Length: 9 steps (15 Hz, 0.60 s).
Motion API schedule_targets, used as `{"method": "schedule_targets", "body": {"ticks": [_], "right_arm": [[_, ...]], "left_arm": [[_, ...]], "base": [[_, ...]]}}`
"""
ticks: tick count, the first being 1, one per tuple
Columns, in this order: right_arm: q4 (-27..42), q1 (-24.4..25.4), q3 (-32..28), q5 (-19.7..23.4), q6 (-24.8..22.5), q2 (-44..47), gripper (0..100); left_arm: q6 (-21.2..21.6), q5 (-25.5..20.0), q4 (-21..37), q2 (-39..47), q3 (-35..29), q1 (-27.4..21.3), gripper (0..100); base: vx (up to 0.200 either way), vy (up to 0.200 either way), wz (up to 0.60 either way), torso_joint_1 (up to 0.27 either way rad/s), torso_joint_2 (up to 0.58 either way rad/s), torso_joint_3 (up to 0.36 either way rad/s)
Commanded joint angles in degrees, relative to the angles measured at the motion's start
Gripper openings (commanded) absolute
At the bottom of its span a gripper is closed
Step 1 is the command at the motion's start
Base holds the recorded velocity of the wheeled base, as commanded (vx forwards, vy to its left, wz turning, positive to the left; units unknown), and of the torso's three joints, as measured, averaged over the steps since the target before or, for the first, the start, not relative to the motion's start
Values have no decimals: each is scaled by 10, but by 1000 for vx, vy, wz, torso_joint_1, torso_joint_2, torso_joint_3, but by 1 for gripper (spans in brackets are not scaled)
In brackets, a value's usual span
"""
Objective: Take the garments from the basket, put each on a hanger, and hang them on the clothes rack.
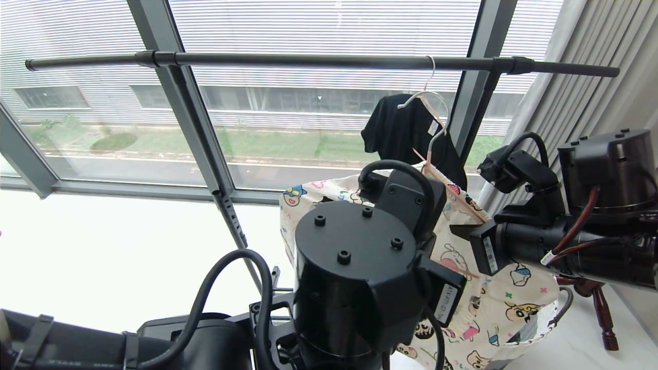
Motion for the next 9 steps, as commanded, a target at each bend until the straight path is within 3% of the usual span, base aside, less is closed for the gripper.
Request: {"method": "schedule_targets", "body": {"ticks": [1, 3, 4, 7, 9], "right_arm": [[0, -2, 0, 0, 0, -2, 0], [0, -3, 0, 0, 0, -2, 0], [-1, -3, 0, 0, 0, -2, 0], [0, -13, 2, 0, 0, -5, 0], [1, -30, 6, 0, -1, -15, 0]], "left_arm": [[7, 3, 0, -13, 14, 11, 0], [38, 22, -1, -22, 13, 13, 0], [42, 22, -1, -24, 12, 13, 100], [43, 27, -1, -30, 24, 13, 100], [52, 38, -1, -54, 79, 29, 100]], "base": [[0, 0, 0, 0, 0, 0], [0, 0, 0, 0, 0, 0], [0, 0, 0, 0, 0, 0], [0, 0, 0, 0, 0, 0], [0, 0, 0, 0, 0, 0]]}}
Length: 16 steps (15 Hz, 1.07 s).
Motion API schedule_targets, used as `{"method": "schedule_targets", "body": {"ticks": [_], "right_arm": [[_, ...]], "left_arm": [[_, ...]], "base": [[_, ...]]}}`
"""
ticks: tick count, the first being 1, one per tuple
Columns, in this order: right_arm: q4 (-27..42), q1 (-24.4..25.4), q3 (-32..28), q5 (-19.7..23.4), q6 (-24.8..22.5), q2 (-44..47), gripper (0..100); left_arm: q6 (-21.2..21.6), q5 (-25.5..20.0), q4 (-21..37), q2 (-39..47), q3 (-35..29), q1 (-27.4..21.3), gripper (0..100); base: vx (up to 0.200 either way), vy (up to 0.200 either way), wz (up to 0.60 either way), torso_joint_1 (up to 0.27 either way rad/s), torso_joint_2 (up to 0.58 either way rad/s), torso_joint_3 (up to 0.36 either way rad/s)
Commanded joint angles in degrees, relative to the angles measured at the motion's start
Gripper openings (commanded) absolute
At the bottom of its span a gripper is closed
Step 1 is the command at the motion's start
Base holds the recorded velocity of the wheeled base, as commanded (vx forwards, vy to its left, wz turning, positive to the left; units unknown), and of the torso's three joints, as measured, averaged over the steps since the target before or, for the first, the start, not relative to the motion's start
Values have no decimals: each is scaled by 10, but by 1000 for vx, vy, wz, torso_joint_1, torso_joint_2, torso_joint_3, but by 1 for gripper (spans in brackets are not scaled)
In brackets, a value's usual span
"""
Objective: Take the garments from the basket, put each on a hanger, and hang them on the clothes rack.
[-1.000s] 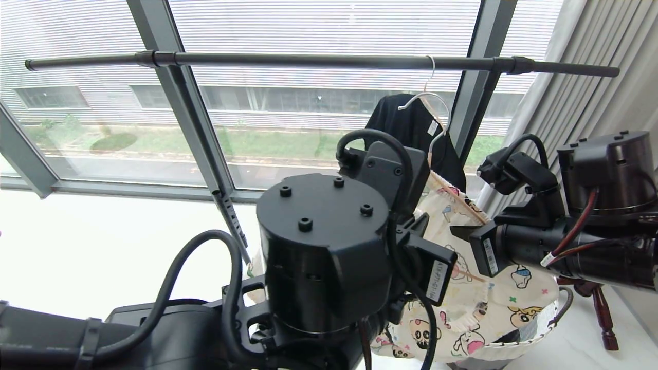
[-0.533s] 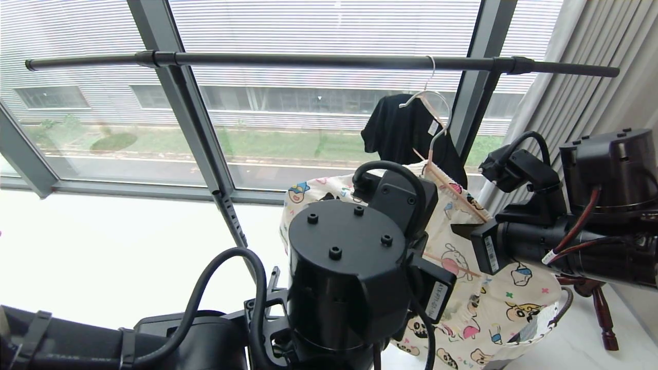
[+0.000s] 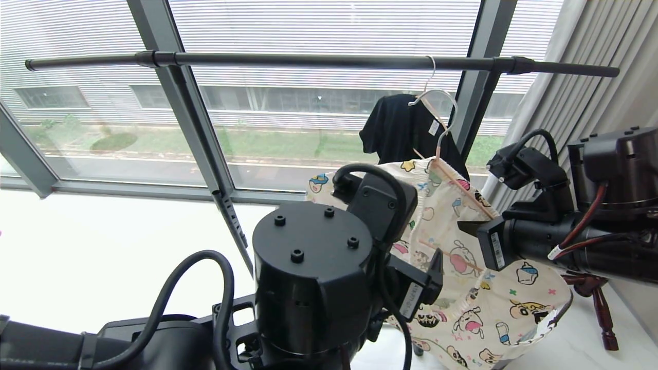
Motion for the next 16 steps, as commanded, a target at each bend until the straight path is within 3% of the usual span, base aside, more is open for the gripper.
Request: {"method": "schedule_targets", "body": {"ticks": [1, 3, 5, 8, 16], "right_arm": [[1, -17, 5, 0, 0, -11, 0], [6, -20, 13, -1, -3, -23, 0], [8, -18, 31, -1, -14, -34, 0], [8, -13, 35, -1, -26, -38, 0], [6, -1, 28, -1, -26, -27, 0]], "left_arm": [[21, 18, 0, -35, 63, 26, 100], [61, 62, 0, -58, 114, 67, 100], [71, 103, -1, -85, 142, 100, 100], [72, 105, 0, -125, 168, 142, 100], [70, 104, 0, -141, 198, 165, 100]], "base": [[0, 0, 0, 0, 0, 0], [0, 0, 0, 0, 0, 0], [0, 0, 0, 0, 0, 0], [0, 0, 0, 0, 0, 0], [0, 200, 0, 4, 2, 6]]}}
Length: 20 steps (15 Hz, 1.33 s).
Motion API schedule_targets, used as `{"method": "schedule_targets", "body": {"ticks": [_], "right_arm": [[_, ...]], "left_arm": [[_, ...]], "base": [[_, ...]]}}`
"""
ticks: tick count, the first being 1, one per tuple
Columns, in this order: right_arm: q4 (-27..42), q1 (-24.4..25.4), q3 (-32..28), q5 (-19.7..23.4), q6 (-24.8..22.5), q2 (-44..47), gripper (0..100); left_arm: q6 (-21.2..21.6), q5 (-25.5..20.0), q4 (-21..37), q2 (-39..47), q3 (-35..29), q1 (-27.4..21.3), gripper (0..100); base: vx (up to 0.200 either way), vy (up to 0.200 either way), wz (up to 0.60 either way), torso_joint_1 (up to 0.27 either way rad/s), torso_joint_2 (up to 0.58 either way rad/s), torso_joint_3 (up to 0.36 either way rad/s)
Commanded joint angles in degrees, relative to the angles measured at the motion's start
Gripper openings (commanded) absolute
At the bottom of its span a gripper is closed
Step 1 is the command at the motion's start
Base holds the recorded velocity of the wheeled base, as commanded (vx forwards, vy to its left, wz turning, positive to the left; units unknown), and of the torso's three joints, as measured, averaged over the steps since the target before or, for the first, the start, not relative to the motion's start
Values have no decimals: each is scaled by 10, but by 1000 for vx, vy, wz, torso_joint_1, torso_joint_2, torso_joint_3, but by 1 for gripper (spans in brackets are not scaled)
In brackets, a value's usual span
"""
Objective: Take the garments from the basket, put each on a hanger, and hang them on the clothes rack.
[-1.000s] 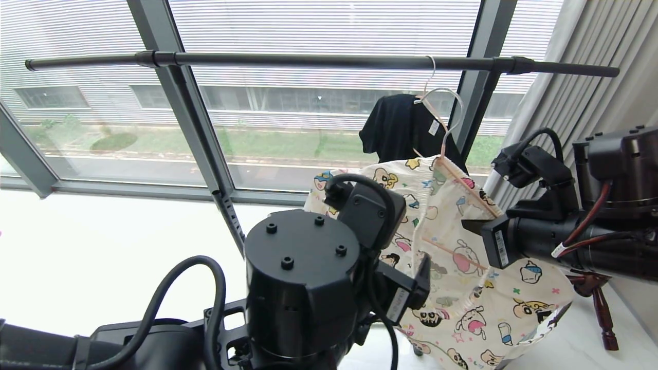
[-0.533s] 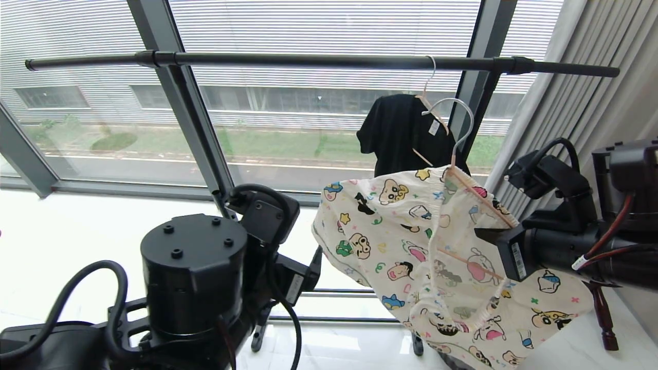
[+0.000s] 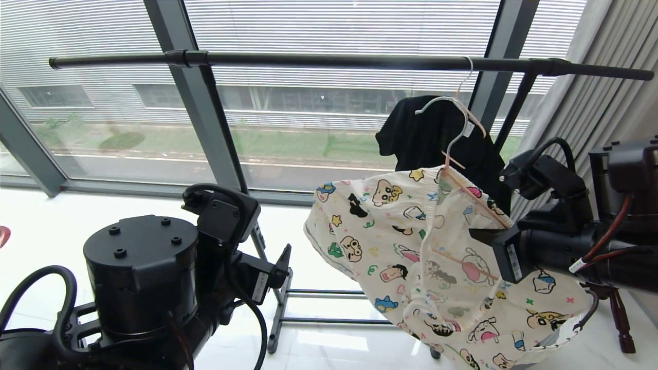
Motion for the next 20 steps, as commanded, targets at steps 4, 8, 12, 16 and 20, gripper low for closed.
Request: {"method": "schedule_targets", "body": {"ticks": [4, 8, 12, 16, 20], "right_arm": [[-3, -23, -45, -39, 2, 27, 0], [-2, -46, -101, -41, 2, 55, 0], [-3, -54, -126, -79, 5, 75, 0], [-3, -55, -127, -100, 29, 72, 0], [-3, -55, -134, -105, 32, 71, 0]], "left_arm": [[-9, -5, 0, -2, -1, -3, 100], [-11, -5, -1, -2, 0, -4, 100], [-10, -5, 0, -2, -1, -6, 100], [-9, -5, 0, 0, 1, -10, 100], [-4, -4, 0, 0, 16, -19, 100]], "base": [[100, 50, 0, 2, -2, 1], [200, 0, 0, -5, -1, 2], [200, 0, 0, 6, 5, -4], [200, 0, 0, 7, 2, 2], [50, 0, 0, 2, -1, 1]]}}
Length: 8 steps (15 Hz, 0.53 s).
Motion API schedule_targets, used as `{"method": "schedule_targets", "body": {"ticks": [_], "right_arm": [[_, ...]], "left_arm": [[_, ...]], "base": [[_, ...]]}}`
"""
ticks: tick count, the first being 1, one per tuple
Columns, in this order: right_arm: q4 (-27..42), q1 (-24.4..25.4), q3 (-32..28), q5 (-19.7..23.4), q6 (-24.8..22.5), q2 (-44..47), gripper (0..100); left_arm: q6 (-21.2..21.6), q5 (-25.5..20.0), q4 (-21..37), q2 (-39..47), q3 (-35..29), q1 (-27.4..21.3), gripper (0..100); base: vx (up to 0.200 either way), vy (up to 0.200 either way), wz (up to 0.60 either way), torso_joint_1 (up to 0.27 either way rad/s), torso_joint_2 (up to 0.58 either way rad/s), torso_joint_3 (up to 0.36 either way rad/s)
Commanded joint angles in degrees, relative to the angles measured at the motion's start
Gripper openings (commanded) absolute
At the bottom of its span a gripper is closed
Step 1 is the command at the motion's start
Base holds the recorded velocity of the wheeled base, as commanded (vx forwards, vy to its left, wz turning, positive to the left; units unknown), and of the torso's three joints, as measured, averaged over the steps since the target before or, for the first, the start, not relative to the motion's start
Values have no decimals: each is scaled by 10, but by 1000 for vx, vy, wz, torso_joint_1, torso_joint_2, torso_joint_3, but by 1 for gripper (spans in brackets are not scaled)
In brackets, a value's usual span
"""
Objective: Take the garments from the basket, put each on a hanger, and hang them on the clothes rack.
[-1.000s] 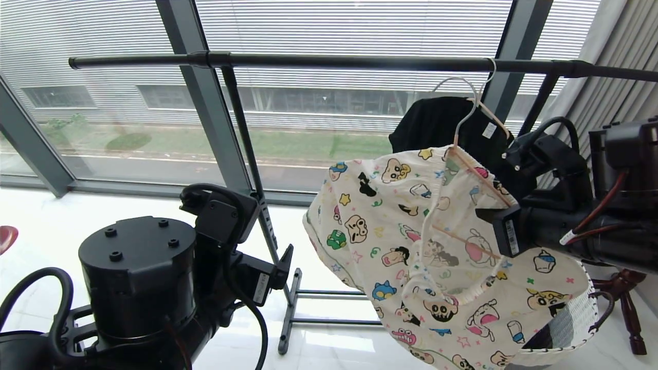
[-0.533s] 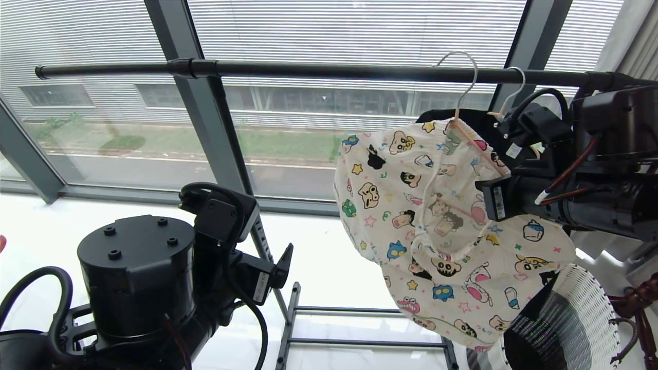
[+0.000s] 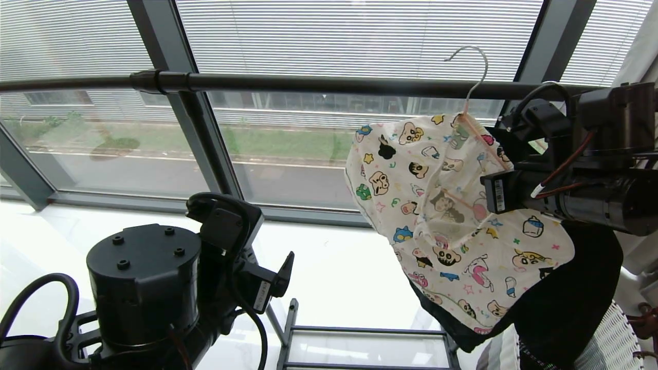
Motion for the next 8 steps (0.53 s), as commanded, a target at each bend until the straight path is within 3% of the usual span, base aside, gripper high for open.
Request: {"method": "schedule_targets", "body": {"ticks": [1, 8], "right_arm": [[0, 0, -2, 0, 0, 0, 0], [0, -32, -17, -1, 0, 37, 0]], "left_arm": [[1, 1, -1, 0, 5, -6, 100], [0, 1, -1, 0, 14, -7, 100]], "base": [[0, 0, 0, 0, 0, 0], [0, 0, 0, 0, 0, 0]]}}
